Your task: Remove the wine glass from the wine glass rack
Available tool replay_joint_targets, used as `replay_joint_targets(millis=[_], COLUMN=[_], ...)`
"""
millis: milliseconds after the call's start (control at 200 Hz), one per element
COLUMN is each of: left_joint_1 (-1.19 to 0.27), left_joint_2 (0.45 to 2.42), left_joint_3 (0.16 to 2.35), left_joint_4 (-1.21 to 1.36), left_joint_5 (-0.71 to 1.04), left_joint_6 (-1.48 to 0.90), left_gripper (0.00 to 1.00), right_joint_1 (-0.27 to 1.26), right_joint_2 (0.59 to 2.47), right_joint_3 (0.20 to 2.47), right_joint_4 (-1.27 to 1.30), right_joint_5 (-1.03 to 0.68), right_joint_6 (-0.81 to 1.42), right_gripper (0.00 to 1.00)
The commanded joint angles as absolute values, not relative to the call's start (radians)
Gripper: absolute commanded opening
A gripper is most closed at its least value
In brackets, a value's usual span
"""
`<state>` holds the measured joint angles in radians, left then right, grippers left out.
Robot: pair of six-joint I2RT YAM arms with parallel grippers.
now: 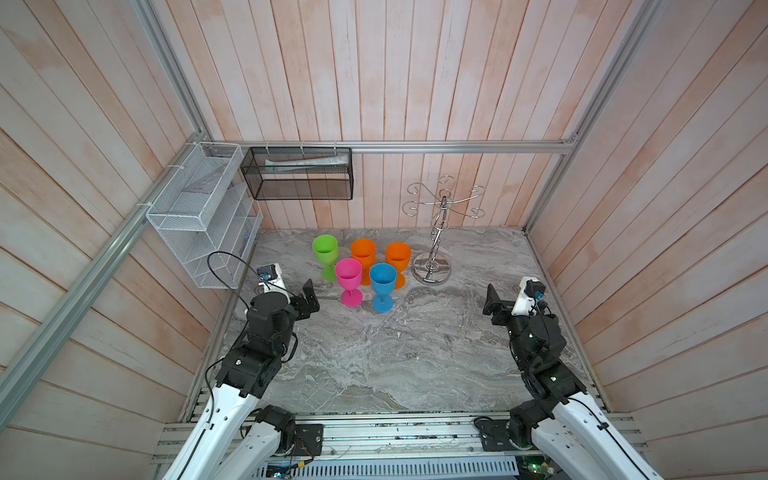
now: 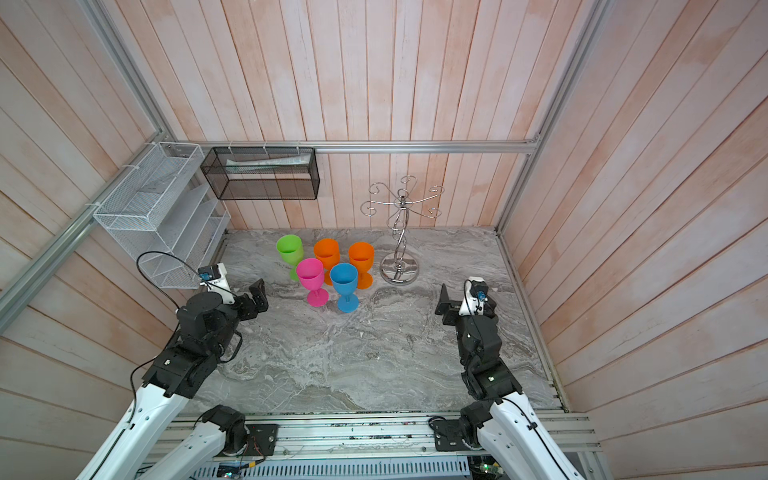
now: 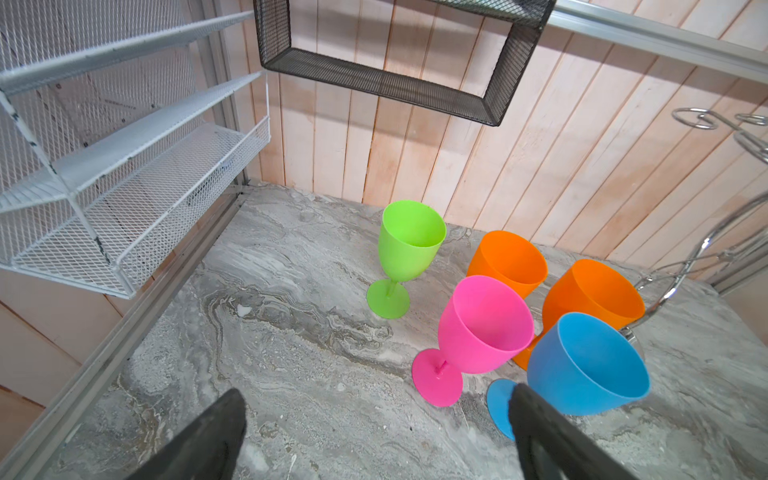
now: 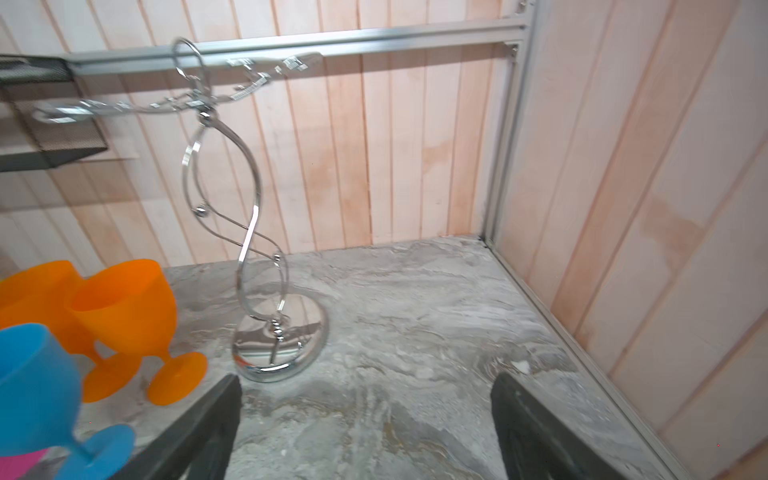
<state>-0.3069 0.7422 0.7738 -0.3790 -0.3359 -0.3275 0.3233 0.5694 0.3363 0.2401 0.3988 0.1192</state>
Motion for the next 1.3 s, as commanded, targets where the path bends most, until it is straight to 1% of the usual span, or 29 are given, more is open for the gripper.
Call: replay_joint_targets(millis=[0, 90, 170, 255, 335, 380, 435, 525, 695, 835, 935, 1105, 1250, 1295], left_joint_1=[-0.260, -0.216, -0.163, -0.109, -0.059, -0.043, -0.037, -0.019, 0.023, 0.059, 0.091, 0.097, 0.097, 0.097], left_joint_2=[0.779, 0.823, 0.875, 0.933, 0.992, 1.026, 1.078, 1.147, 1.176, 1.212, 1.233, 1.260, 1.308, 1.325], left_joint_3=[0.724, 0.697, 0.676, 0.652, 0.622, 0.607, 0.608, 0.614, 0.572, 0.517, 0.476, 0.416, 0.393, 0.387], left_joint_4=[-0.285, -0.221, -0.167, -0.108, -0.036, 0.004, 0.018, 0.034, 0.138, 0.245, 0.331, 0.505, 0.615, 0.662], left_joint_5=[-0.260, -0.240, -0.200, -0.172, -0.133, -0.115, -0.140, -0.177, -0.246, -0.272, -0.242, -0.175, -0.118, -0.086], left_joint_6=[-0.404, -0.452, -0.487, -0.499, -0.486, -0.465, -0.442, -0.427, -0.382, -0.326, -0.305, -0.228, -0.177, -0.168], left_gripper=[1.00, 1.00, 1.00, 1.00, 1.00, 1.00, 1.00, 1.00, 1.00, 1.00, 1.00, 1.00, 1.00, 1.00], right_joint_1=[0.237, 0.169, 0.139, 0.099, 0.061, 0.035, 0.018, 0.012, -0.013, -0.016, -0.020, -0.025, -0.025, -0.025], right_joint_2=[0.577, 0.637, 0.712, 0.784, 0.849, 0.892, 0.948, 1.040, 1.208, 1.249, 1.285, 1.326, 1.415, 1.436], right_joint_3=[0.279, 0.229, 0.187, 0.146, 0.120, 0.117, 0.128, 0.129, 0.136, 0.168, 0.188, 0.212, 0.144, 0.143], right_joint_4=[0.470, 0.571, 0.656, 0.736, 0.805, 0.830, 0.838, 0.920, 1.032, 1.033, 1.051, 1.064, 1.295, 1.326], right_joint_5=[0.386, 0.382, 0.413, 0.407, 0.385, 0.338, 0.302, 0.312, 0.307, 0.302, 0.304, 0.308, 0.314, 0.318], right_joint_6=[0.139, 0.183, 0.197, 0.211, 0.229, 0.239, 0.233, 0.218, 0.224, 0.191, 0.173, 0.145, 0.132, 0.128], right_gripper=[0.94, 0.94, 0.94, 0.94, 0.94, 0.94, 0.94, 0.94, 0.94, 0.94, 0.94, 0.94, 0.95, 0.95])
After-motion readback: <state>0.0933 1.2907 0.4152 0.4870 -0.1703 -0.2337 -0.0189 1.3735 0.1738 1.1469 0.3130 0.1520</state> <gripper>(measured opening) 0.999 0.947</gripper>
